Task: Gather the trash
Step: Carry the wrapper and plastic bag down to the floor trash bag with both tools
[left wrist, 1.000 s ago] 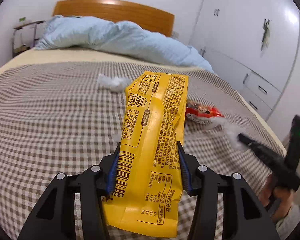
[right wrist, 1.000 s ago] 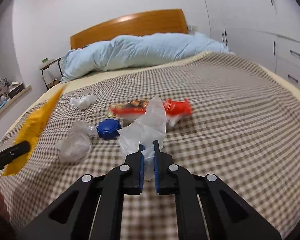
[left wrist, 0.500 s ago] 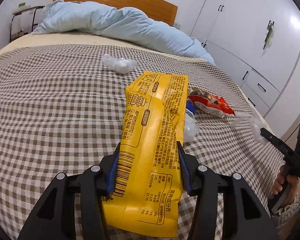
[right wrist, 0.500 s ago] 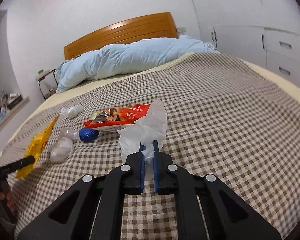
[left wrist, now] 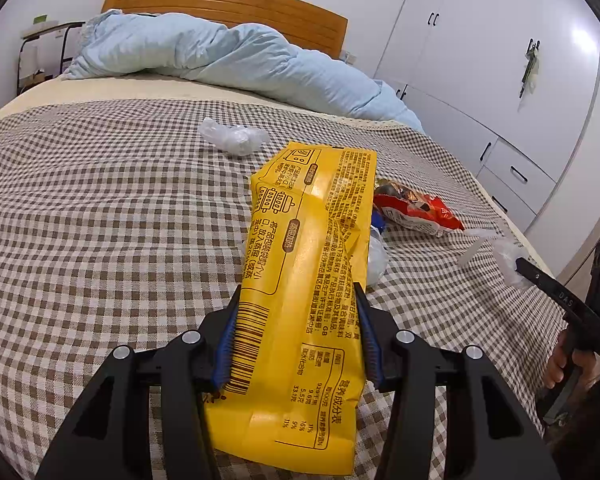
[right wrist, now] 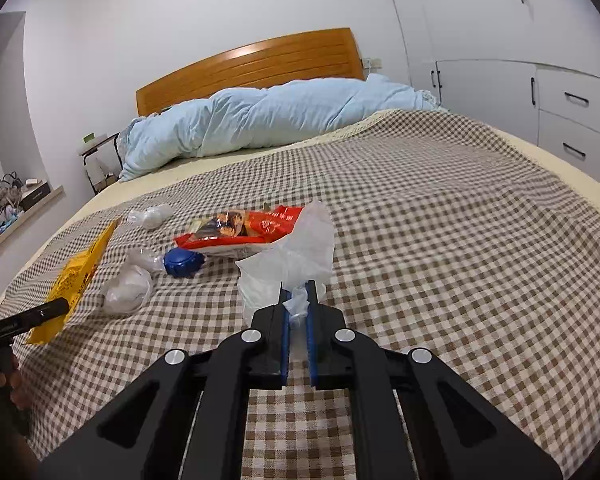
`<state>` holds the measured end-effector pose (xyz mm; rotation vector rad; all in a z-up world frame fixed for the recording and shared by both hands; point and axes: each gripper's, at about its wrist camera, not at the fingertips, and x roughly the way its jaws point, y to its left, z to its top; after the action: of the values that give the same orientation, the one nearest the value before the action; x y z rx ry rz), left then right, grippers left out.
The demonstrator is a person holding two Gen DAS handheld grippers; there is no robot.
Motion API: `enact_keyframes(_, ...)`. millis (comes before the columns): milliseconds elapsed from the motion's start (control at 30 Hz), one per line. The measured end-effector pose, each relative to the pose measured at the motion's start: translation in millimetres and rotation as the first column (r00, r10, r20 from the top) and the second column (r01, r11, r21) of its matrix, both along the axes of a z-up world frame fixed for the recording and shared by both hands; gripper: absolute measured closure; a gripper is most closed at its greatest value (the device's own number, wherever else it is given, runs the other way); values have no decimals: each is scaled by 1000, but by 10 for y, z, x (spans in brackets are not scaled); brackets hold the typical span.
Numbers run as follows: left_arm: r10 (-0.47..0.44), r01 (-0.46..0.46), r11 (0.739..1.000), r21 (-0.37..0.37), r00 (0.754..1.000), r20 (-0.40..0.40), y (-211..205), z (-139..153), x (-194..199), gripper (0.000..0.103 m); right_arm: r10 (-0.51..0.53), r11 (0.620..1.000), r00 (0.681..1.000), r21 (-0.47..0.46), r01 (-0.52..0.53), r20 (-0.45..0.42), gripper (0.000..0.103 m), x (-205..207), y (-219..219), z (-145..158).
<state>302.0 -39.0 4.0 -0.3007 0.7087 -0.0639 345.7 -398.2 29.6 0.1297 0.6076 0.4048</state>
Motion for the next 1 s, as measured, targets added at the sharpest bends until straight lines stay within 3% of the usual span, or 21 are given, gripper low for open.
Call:
enact_keyframes(300,-4,4,1000,-3,1000,13,-81,53,15,55,6,998,1000,62,-6,-1,96,-86,-18,191)
enact_keyframes(500,-2,-1,998,60,998,59,-286,246,-145,55,24,996,999,84,-26,22,96,-288,-2,443)
enact_keyframes(667,-21,20,999,27,998,54,-415,392,-277,55,11,992,1000,123,-10,1,96,-462,-102,609)
enact_keyframes(1000,-29,27,999,17,993,114,-614,1019,-1112,55,35,985,999,168,-32,-16,96,-1158,-197,906)
